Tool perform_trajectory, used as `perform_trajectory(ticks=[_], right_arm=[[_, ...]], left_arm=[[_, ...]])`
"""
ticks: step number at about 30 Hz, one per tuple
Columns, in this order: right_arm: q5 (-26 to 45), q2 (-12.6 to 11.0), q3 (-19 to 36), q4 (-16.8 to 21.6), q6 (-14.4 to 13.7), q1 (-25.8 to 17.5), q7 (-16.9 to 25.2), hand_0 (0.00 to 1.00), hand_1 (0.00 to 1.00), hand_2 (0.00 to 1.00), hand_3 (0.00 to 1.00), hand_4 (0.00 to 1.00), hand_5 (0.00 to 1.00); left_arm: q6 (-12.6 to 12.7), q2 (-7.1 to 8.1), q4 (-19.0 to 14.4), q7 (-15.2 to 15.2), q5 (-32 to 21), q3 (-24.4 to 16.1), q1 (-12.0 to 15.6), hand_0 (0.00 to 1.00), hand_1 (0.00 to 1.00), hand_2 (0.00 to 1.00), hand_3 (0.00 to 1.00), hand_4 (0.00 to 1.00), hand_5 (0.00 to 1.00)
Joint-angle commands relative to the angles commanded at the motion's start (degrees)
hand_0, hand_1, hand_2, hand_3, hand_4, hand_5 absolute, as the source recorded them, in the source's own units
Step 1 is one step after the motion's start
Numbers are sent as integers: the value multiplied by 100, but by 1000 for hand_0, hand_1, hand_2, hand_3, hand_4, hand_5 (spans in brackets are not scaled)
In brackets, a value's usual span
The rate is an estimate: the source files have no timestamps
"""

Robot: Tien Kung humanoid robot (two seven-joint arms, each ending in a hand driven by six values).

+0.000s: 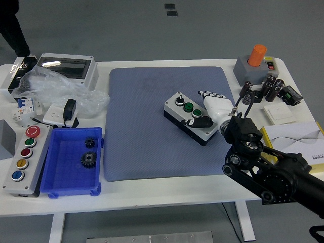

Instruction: Pick up the button,place it on the desk,press the button,press the button

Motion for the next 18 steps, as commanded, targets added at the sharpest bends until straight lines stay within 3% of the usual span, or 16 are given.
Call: perform_trajectory(ticks=[4,5,16,17,18], right_arm=[[18,26,-92,11,-2,27,0,911,994,998,998,998,644],[18,35,-116,15,-15,36,0,864,973,998,998,998,641],[21,115,-283,-150,-293,91,0,859,944,998,998,998,641],[26,122,-284,-174,-303,86,0,805,839,854,998,998,583],[31,128,-289,-198,-313,83,0,805,839,854,998,998,583]], left_arm=[[5,-1,-2,-9,6,-8,-3,688,704,653,705,689,297],[6,-2,-3,-11,7,-9,-5,688,704,650,697,686,295],[17,-8,-8,-33,27,-21,-35,688,703,649,692,679,290],[17,-9,-7,-36,25,-18,-35,688,703,648,689,673,282],[17,-9,-7,-38,27,-15,-35,688,703,648,689,673,282]])
